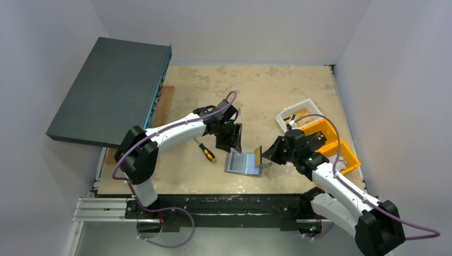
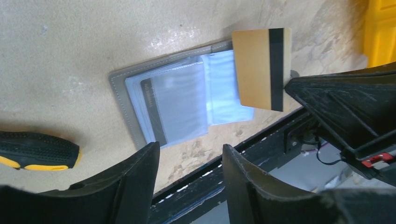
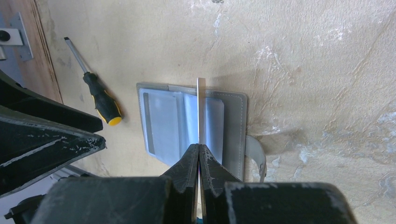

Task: Take the credit cards out of the card holder
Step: Place the credit card in the storage box.

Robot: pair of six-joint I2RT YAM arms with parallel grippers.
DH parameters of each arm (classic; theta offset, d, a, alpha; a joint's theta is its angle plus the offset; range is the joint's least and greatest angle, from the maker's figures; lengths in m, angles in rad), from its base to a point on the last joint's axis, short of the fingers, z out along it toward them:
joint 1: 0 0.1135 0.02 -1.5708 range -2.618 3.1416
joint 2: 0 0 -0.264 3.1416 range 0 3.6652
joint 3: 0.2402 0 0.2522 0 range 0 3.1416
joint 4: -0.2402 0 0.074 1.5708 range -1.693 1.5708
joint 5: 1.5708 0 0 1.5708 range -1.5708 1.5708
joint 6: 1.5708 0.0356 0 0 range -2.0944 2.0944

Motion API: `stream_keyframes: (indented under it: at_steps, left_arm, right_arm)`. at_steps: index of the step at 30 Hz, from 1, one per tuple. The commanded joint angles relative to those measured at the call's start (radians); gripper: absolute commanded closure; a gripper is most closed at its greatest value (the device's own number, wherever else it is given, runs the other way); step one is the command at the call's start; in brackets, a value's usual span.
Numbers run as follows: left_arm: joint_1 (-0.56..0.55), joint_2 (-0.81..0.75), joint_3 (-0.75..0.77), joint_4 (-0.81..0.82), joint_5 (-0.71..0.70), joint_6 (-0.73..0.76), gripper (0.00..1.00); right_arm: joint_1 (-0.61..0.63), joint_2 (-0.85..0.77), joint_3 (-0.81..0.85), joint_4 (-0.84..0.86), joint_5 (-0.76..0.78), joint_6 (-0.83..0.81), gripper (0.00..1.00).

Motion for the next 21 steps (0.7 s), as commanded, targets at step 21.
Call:
stream_keyframes:
  at_steps: [21]
  left_arm:
    - [0.164, -0.15, -0.284, 0.648, 0.502, -0.195, 0.37]
  right_arm:
    - [-0.006, -0.036, 0.15, 0.127, -0.268, 0.053, 1.0]
